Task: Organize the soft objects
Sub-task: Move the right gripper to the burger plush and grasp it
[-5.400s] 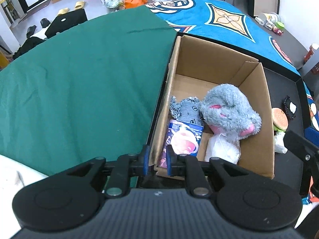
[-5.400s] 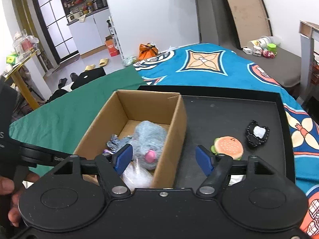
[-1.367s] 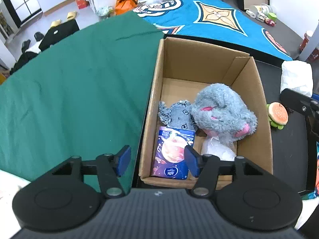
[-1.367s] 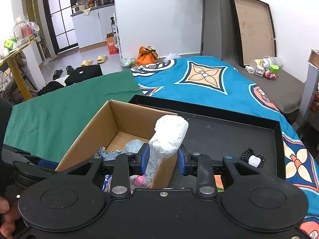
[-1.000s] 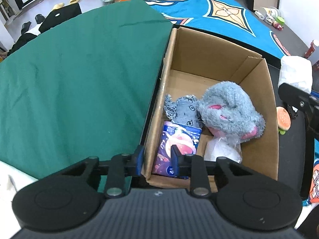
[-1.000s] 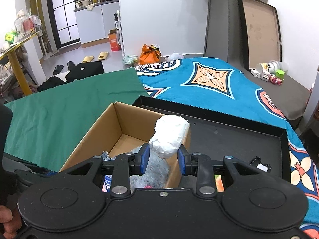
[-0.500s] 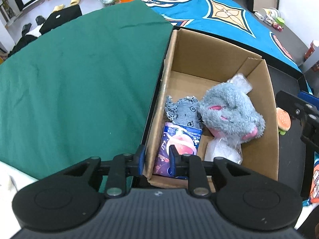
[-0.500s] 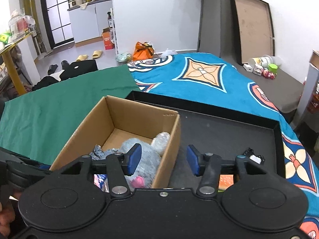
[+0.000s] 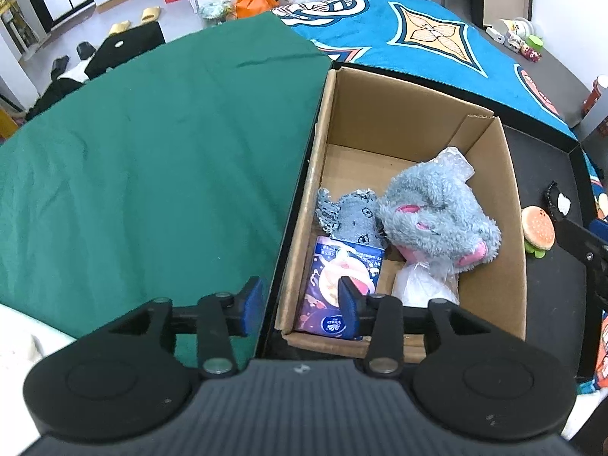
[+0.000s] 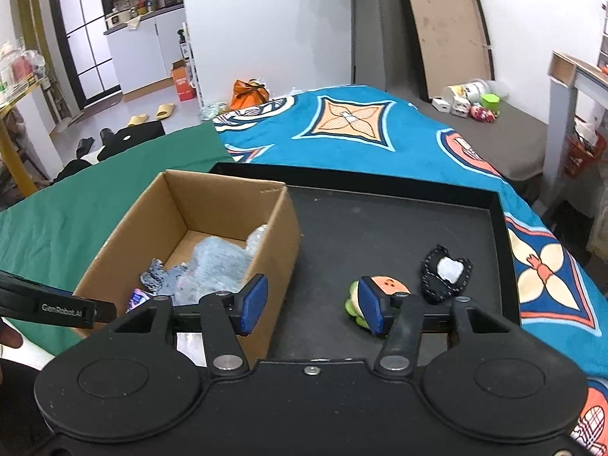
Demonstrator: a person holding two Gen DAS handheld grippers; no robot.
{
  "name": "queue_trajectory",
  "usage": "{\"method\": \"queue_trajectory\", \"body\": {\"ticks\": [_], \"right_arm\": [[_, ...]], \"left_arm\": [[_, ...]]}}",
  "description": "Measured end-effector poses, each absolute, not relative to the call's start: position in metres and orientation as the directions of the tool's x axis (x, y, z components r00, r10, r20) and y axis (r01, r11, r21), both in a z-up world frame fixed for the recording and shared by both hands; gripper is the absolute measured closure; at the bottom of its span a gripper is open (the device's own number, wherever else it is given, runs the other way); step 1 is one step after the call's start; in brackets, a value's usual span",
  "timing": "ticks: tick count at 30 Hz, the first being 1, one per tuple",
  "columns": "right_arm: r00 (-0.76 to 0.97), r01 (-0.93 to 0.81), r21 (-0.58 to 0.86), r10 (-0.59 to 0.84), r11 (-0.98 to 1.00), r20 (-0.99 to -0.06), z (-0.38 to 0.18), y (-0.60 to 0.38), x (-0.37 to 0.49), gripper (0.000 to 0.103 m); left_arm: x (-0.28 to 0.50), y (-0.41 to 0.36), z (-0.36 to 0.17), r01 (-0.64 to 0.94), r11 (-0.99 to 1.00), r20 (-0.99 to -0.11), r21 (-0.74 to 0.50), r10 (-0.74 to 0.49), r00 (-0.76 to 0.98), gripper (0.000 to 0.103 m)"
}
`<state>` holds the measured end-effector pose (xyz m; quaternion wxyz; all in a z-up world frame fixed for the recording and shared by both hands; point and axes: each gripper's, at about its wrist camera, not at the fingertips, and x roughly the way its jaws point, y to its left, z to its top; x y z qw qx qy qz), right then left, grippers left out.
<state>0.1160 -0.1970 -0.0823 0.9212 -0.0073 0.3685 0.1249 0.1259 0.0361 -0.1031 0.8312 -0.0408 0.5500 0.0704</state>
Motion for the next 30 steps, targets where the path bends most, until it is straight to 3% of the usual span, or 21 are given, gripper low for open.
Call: {"method": "queue_trajectory", "body": {"ticks": [14, 30], "right_arm": [[0.694, -0.183, 0.126, 0.219, 0.975, -0.686, -0.1, -0.229, 0.119, 0.039], [0.656, -0.146, 0.171, 0.224, 0.974, -0.721, -0.133, -0.254, 0.138, 0.033]], "left_arm": [[0.123, 0.018, -0.098, -0.125, 0.984, -0.902, 0.125, 0.165, 0.4, 0.042], [0.131, -0.008, -0.106, -0.036, 0.968, -0.899, 0.249, 0.245, 0.363, 0.036]]}}
